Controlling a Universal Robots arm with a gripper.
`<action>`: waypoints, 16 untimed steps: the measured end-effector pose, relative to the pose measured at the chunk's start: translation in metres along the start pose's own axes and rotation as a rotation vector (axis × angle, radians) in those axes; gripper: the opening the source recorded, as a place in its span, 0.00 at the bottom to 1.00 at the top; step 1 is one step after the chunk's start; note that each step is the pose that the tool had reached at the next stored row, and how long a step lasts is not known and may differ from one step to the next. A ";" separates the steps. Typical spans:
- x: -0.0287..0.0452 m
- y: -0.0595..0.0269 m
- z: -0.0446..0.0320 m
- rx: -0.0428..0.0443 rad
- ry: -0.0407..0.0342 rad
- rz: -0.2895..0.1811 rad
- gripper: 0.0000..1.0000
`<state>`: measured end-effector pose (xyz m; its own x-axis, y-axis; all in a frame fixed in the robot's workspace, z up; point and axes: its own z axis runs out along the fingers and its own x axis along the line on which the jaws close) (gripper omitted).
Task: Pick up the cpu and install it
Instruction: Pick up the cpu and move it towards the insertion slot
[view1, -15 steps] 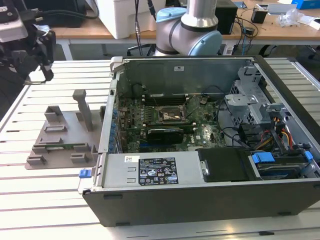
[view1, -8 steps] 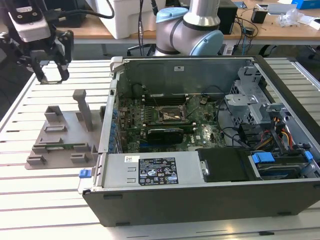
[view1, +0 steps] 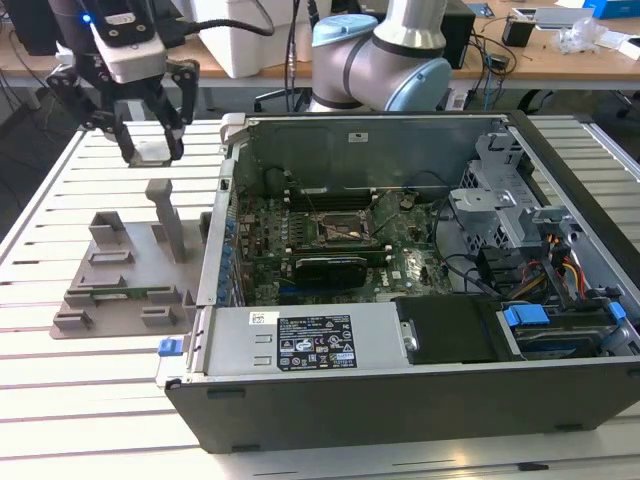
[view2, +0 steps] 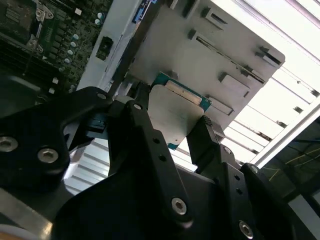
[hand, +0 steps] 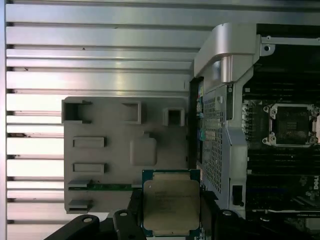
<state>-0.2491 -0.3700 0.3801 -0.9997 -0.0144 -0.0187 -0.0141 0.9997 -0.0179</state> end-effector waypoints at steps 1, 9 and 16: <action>-0.0082 -0.0001 0.0001 0.0000 0.0002 0.000 0.55; -0.0397 -0.0005 0.0007 0.0001 0.0014 0.000 0.55; -0.0658 0.0000 0.0018 -0.0001 0.0034 0.000 0.55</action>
<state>-0.1832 -0.3691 0.3795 -0.9998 -0.0147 -0.0152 -0.0144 0.9997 -0.0178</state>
